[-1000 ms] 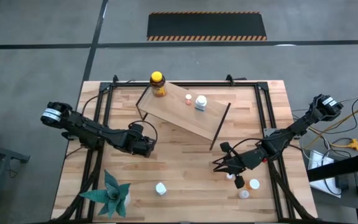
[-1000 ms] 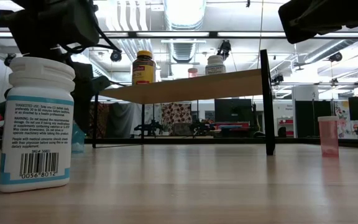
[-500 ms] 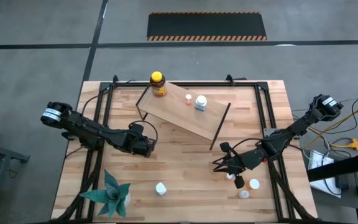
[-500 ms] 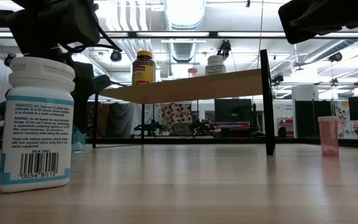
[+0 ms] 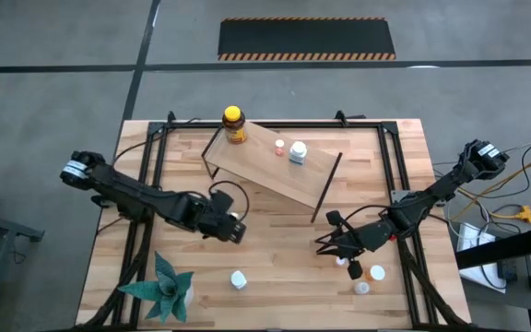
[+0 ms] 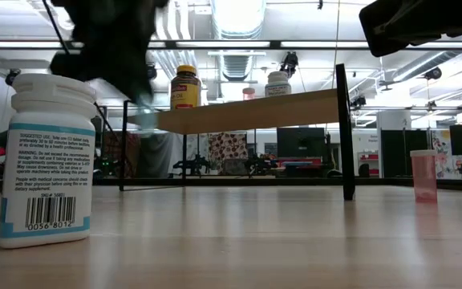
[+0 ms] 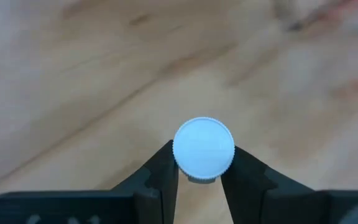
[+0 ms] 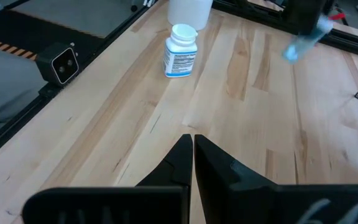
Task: Pick and place medicine bottles onto shelf by color
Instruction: Put the left blue pill bottle on the shelf
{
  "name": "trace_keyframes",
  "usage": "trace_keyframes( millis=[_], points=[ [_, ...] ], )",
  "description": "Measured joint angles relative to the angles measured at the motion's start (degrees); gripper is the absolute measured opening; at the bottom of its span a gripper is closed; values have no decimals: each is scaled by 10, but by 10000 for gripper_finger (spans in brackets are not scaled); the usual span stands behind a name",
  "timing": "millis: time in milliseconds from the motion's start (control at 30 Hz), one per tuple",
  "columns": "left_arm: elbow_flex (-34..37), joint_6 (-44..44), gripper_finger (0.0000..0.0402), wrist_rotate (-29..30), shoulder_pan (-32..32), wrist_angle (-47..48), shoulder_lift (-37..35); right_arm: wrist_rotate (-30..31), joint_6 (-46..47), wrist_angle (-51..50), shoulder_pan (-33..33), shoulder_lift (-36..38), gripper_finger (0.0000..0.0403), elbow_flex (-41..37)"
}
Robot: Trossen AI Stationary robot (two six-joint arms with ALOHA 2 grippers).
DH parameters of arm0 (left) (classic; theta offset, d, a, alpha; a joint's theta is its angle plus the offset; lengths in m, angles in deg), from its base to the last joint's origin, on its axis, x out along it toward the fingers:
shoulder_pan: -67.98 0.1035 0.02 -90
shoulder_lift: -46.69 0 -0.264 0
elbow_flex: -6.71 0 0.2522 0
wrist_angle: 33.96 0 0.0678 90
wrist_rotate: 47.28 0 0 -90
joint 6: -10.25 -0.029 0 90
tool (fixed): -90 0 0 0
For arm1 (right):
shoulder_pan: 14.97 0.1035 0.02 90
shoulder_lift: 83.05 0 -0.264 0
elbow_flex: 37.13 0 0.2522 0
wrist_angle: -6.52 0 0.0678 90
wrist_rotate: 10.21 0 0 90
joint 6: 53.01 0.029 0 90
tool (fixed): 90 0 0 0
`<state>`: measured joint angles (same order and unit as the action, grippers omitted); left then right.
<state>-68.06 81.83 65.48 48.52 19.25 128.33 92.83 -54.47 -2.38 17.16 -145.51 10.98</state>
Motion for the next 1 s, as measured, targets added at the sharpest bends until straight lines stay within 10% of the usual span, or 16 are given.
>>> trace_keyframes(
  millis=[500, 1000],
  points=[
    [-281, -351, 86, 51, 92, 73, 83, 0, 3, -1, 0, 0, 9, 0],
    [-266, -330, 86, 32, 250, 206, 86, 0, 9, -5, 0, 0, 9, 0]
  ],
)
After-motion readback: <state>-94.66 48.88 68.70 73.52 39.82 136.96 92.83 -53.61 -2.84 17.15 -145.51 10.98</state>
